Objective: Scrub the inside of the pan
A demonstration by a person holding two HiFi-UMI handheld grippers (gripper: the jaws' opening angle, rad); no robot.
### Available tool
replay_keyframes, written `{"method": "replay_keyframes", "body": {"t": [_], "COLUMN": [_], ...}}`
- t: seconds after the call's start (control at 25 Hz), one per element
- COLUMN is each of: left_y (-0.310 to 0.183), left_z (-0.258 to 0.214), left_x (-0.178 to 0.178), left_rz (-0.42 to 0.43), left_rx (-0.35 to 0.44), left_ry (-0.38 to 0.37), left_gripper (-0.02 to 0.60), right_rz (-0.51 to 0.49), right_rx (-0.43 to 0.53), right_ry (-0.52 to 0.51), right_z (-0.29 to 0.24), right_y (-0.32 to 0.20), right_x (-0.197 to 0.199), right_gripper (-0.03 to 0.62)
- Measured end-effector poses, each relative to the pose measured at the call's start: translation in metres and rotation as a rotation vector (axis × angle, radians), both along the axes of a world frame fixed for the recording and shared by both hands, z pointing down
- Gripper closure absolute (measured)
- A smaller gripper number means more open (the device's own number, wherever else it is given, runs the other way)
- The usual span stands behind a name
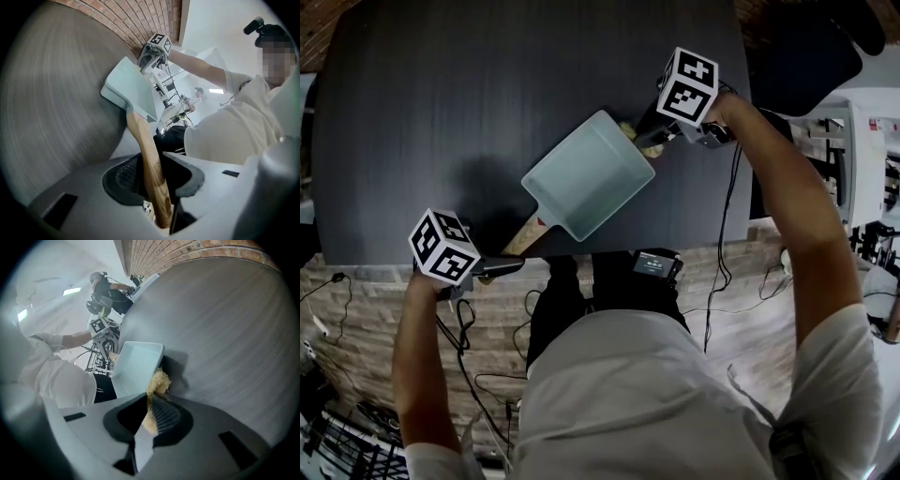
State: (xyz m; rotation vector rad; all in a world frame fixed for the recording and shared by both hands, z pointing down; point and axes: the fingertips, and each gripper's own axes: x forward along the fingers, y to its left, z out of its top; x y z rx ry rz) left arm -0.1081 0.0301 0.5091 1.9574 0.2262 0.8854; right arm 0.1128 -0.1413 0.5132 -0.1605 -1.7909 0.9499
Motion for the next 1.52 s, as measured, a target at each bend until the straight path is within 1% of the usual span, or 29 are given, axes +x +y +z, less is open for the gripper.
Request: {"method": "replay_keyframes", "body": {"t": [0.12, 0.4, 0.52, 0.68, 0.8, 0.88, 1.04, 1.28, 1.36, 1.52], "left_y": [0.0, 0.001, 0.001, 0.005, 0.006, 0.009, 0.015, 0.016, 0.017, 0.014], "left_z": [-0.001, 0.002, 0.002, 0.001, 0.0, -0.001, -0.001, -0.004, -0.005, -0.005], "left_x": [0.0, 0.001, 0.001, 0.004, 0.012, 0.018, 0.026, 0.038, 0.038, 0.041], "left_rz": [0.005, 0.002, -0.003, -0.026, -0.052, -0.077, -0.13, -0.212, -0.244, -0.319], "left_rx": [0.005, 0.015, 0.021, 0.032, 0.049, 0.058, 0.071, 0.092, 0.1, 0.111], "left_ry": [-0.005, -0.006, -0.008, 0.002, 0.015, 0.029, 0.053, 0.078, 0.088, 0.106], "left_gripper": [0.454, 0.451, 0.451, 0.451, 0.451, 0.451, 0.451, 0.451, 0.451, 0.452], "right_rz": [0.013, 0.078, 0.106, 0.15, 0.196, 0.206, 0.182, 0.091, 0.064, 0.018], "right_rx": [0.033, 0.116, 0.167, 0.282, 0.383, 0.446, 0.528, 0.623, 0.634, 0.616], "right_ry": [-0.016, -0.042, -0.055, -0.072, -0.106, -0.119, -0.094, 0.031, 0.069, 0.12], "right_z": [-0.002, -0.001, -0.002, -0.009, -0.024, -0.033, -0.038, -0.016, -0.009, 0.002], "right_y": [-0.011, -0.036, -0.048, -0.067, -0.084, -0.093, -0.1, -0.101, -0.096, -0.082], "right_x": [-0.006, -0.023, -0.03, -0.039, -0.05, -0.06, -0.077, -0.086, -0.091, -0.092], "right_gripper": [0.554, 0.554, 0.554, 0.554, 0.554, 0.554, 0.554, 0.554, 0.554, 0.554]}}
